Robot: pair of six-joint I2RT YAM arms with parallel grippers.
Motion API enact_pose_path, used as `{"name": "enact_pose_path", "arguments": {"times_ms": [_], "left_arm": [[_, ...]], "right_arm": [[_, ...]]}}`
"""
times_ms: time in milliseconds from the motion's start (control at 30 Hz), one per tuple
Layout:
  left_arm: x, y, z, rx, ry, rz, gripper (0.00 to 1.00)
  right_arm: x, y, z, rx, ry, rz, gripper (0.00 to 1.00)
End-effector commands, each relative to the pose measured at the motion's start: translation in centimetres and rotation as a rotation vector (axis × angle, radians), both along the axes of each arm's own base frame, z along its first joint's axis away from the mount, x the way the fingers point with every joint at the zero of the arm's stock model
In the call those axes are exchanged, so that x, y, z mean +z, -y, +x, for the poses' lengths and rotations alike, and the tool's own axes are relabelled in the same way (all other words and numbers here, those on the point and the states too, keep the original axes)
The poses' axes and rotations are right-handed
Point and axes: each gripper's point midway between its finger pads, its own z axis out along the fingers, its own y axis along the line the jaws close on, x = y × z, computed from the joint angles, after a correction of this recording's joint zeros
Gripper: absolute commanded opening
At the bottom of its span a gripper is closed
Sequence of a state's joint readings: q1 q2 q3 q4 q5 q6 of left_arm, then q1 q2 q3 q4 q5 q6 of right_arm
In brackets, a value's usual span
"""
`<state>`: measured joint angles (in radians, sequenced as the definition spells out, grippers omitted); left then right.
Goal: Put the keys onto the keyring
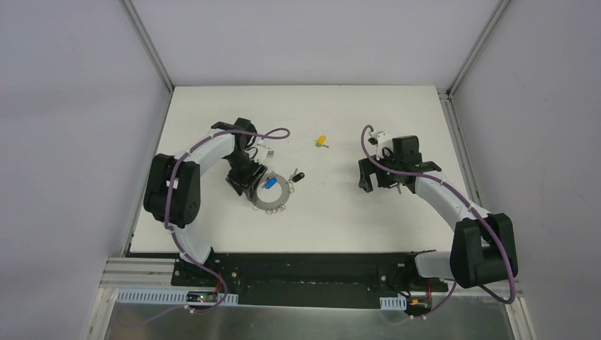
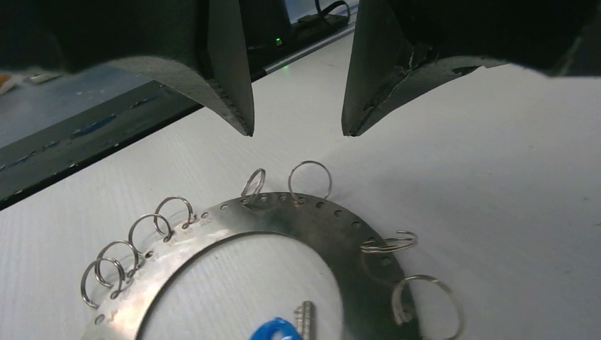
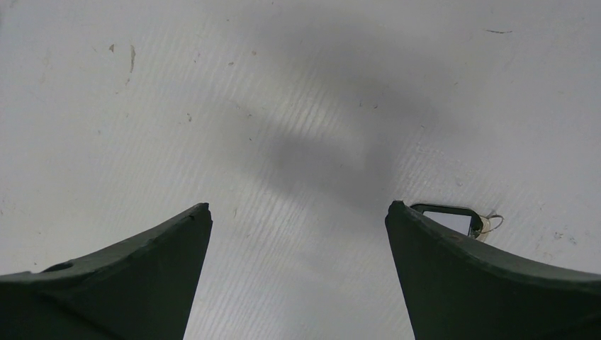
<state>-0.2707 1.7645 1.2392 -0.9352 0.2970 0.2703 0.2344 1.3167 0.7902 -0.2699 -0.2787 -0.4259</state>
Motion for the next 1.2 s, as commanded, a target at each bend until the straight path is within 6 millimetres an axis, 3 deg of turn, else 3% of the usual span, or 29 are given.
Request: {"name": "enact_pose_path", "arguments": {"times_ms": [0,200,367,500,967,1167], "left_arm": [[1.2,-0.2,-1.9,-0.294,0.081,0.036,0.50],[-0.6,-0.9,-1.4,-0.497,0.179,0.097,0.48],[-1.4,-1.8,0.4,-0.633,0.253,0.175,0.45],[-1.5,-1.2,1.2,-0.725,0.299,0.183,0.45],[-2.7,0.6,-0.5,-0.888,0.280,0.160,0.44],[-2.9,0.8,-0.2,-0.905,0.311,0.181,0.38]], "right_arm": [[0.6,-0.5,-0.1,0.035,-0.001,0.014,0.96],[0.5,-0.7,-0.5,0.044,-0.018,0.024,0.97],[0.3,-0.7,-0.6,0.047,-0.023,0.021,0.97],[0.1,-0.7,-0.7,0.050,-0.036,0.019,0.97],[-1.2,-0.7,-1.2,0.067,-0.103,0.005,0.97],[-1.3,-0.7,-1.3,0.070,-0.116,0.007,0.97]]}}
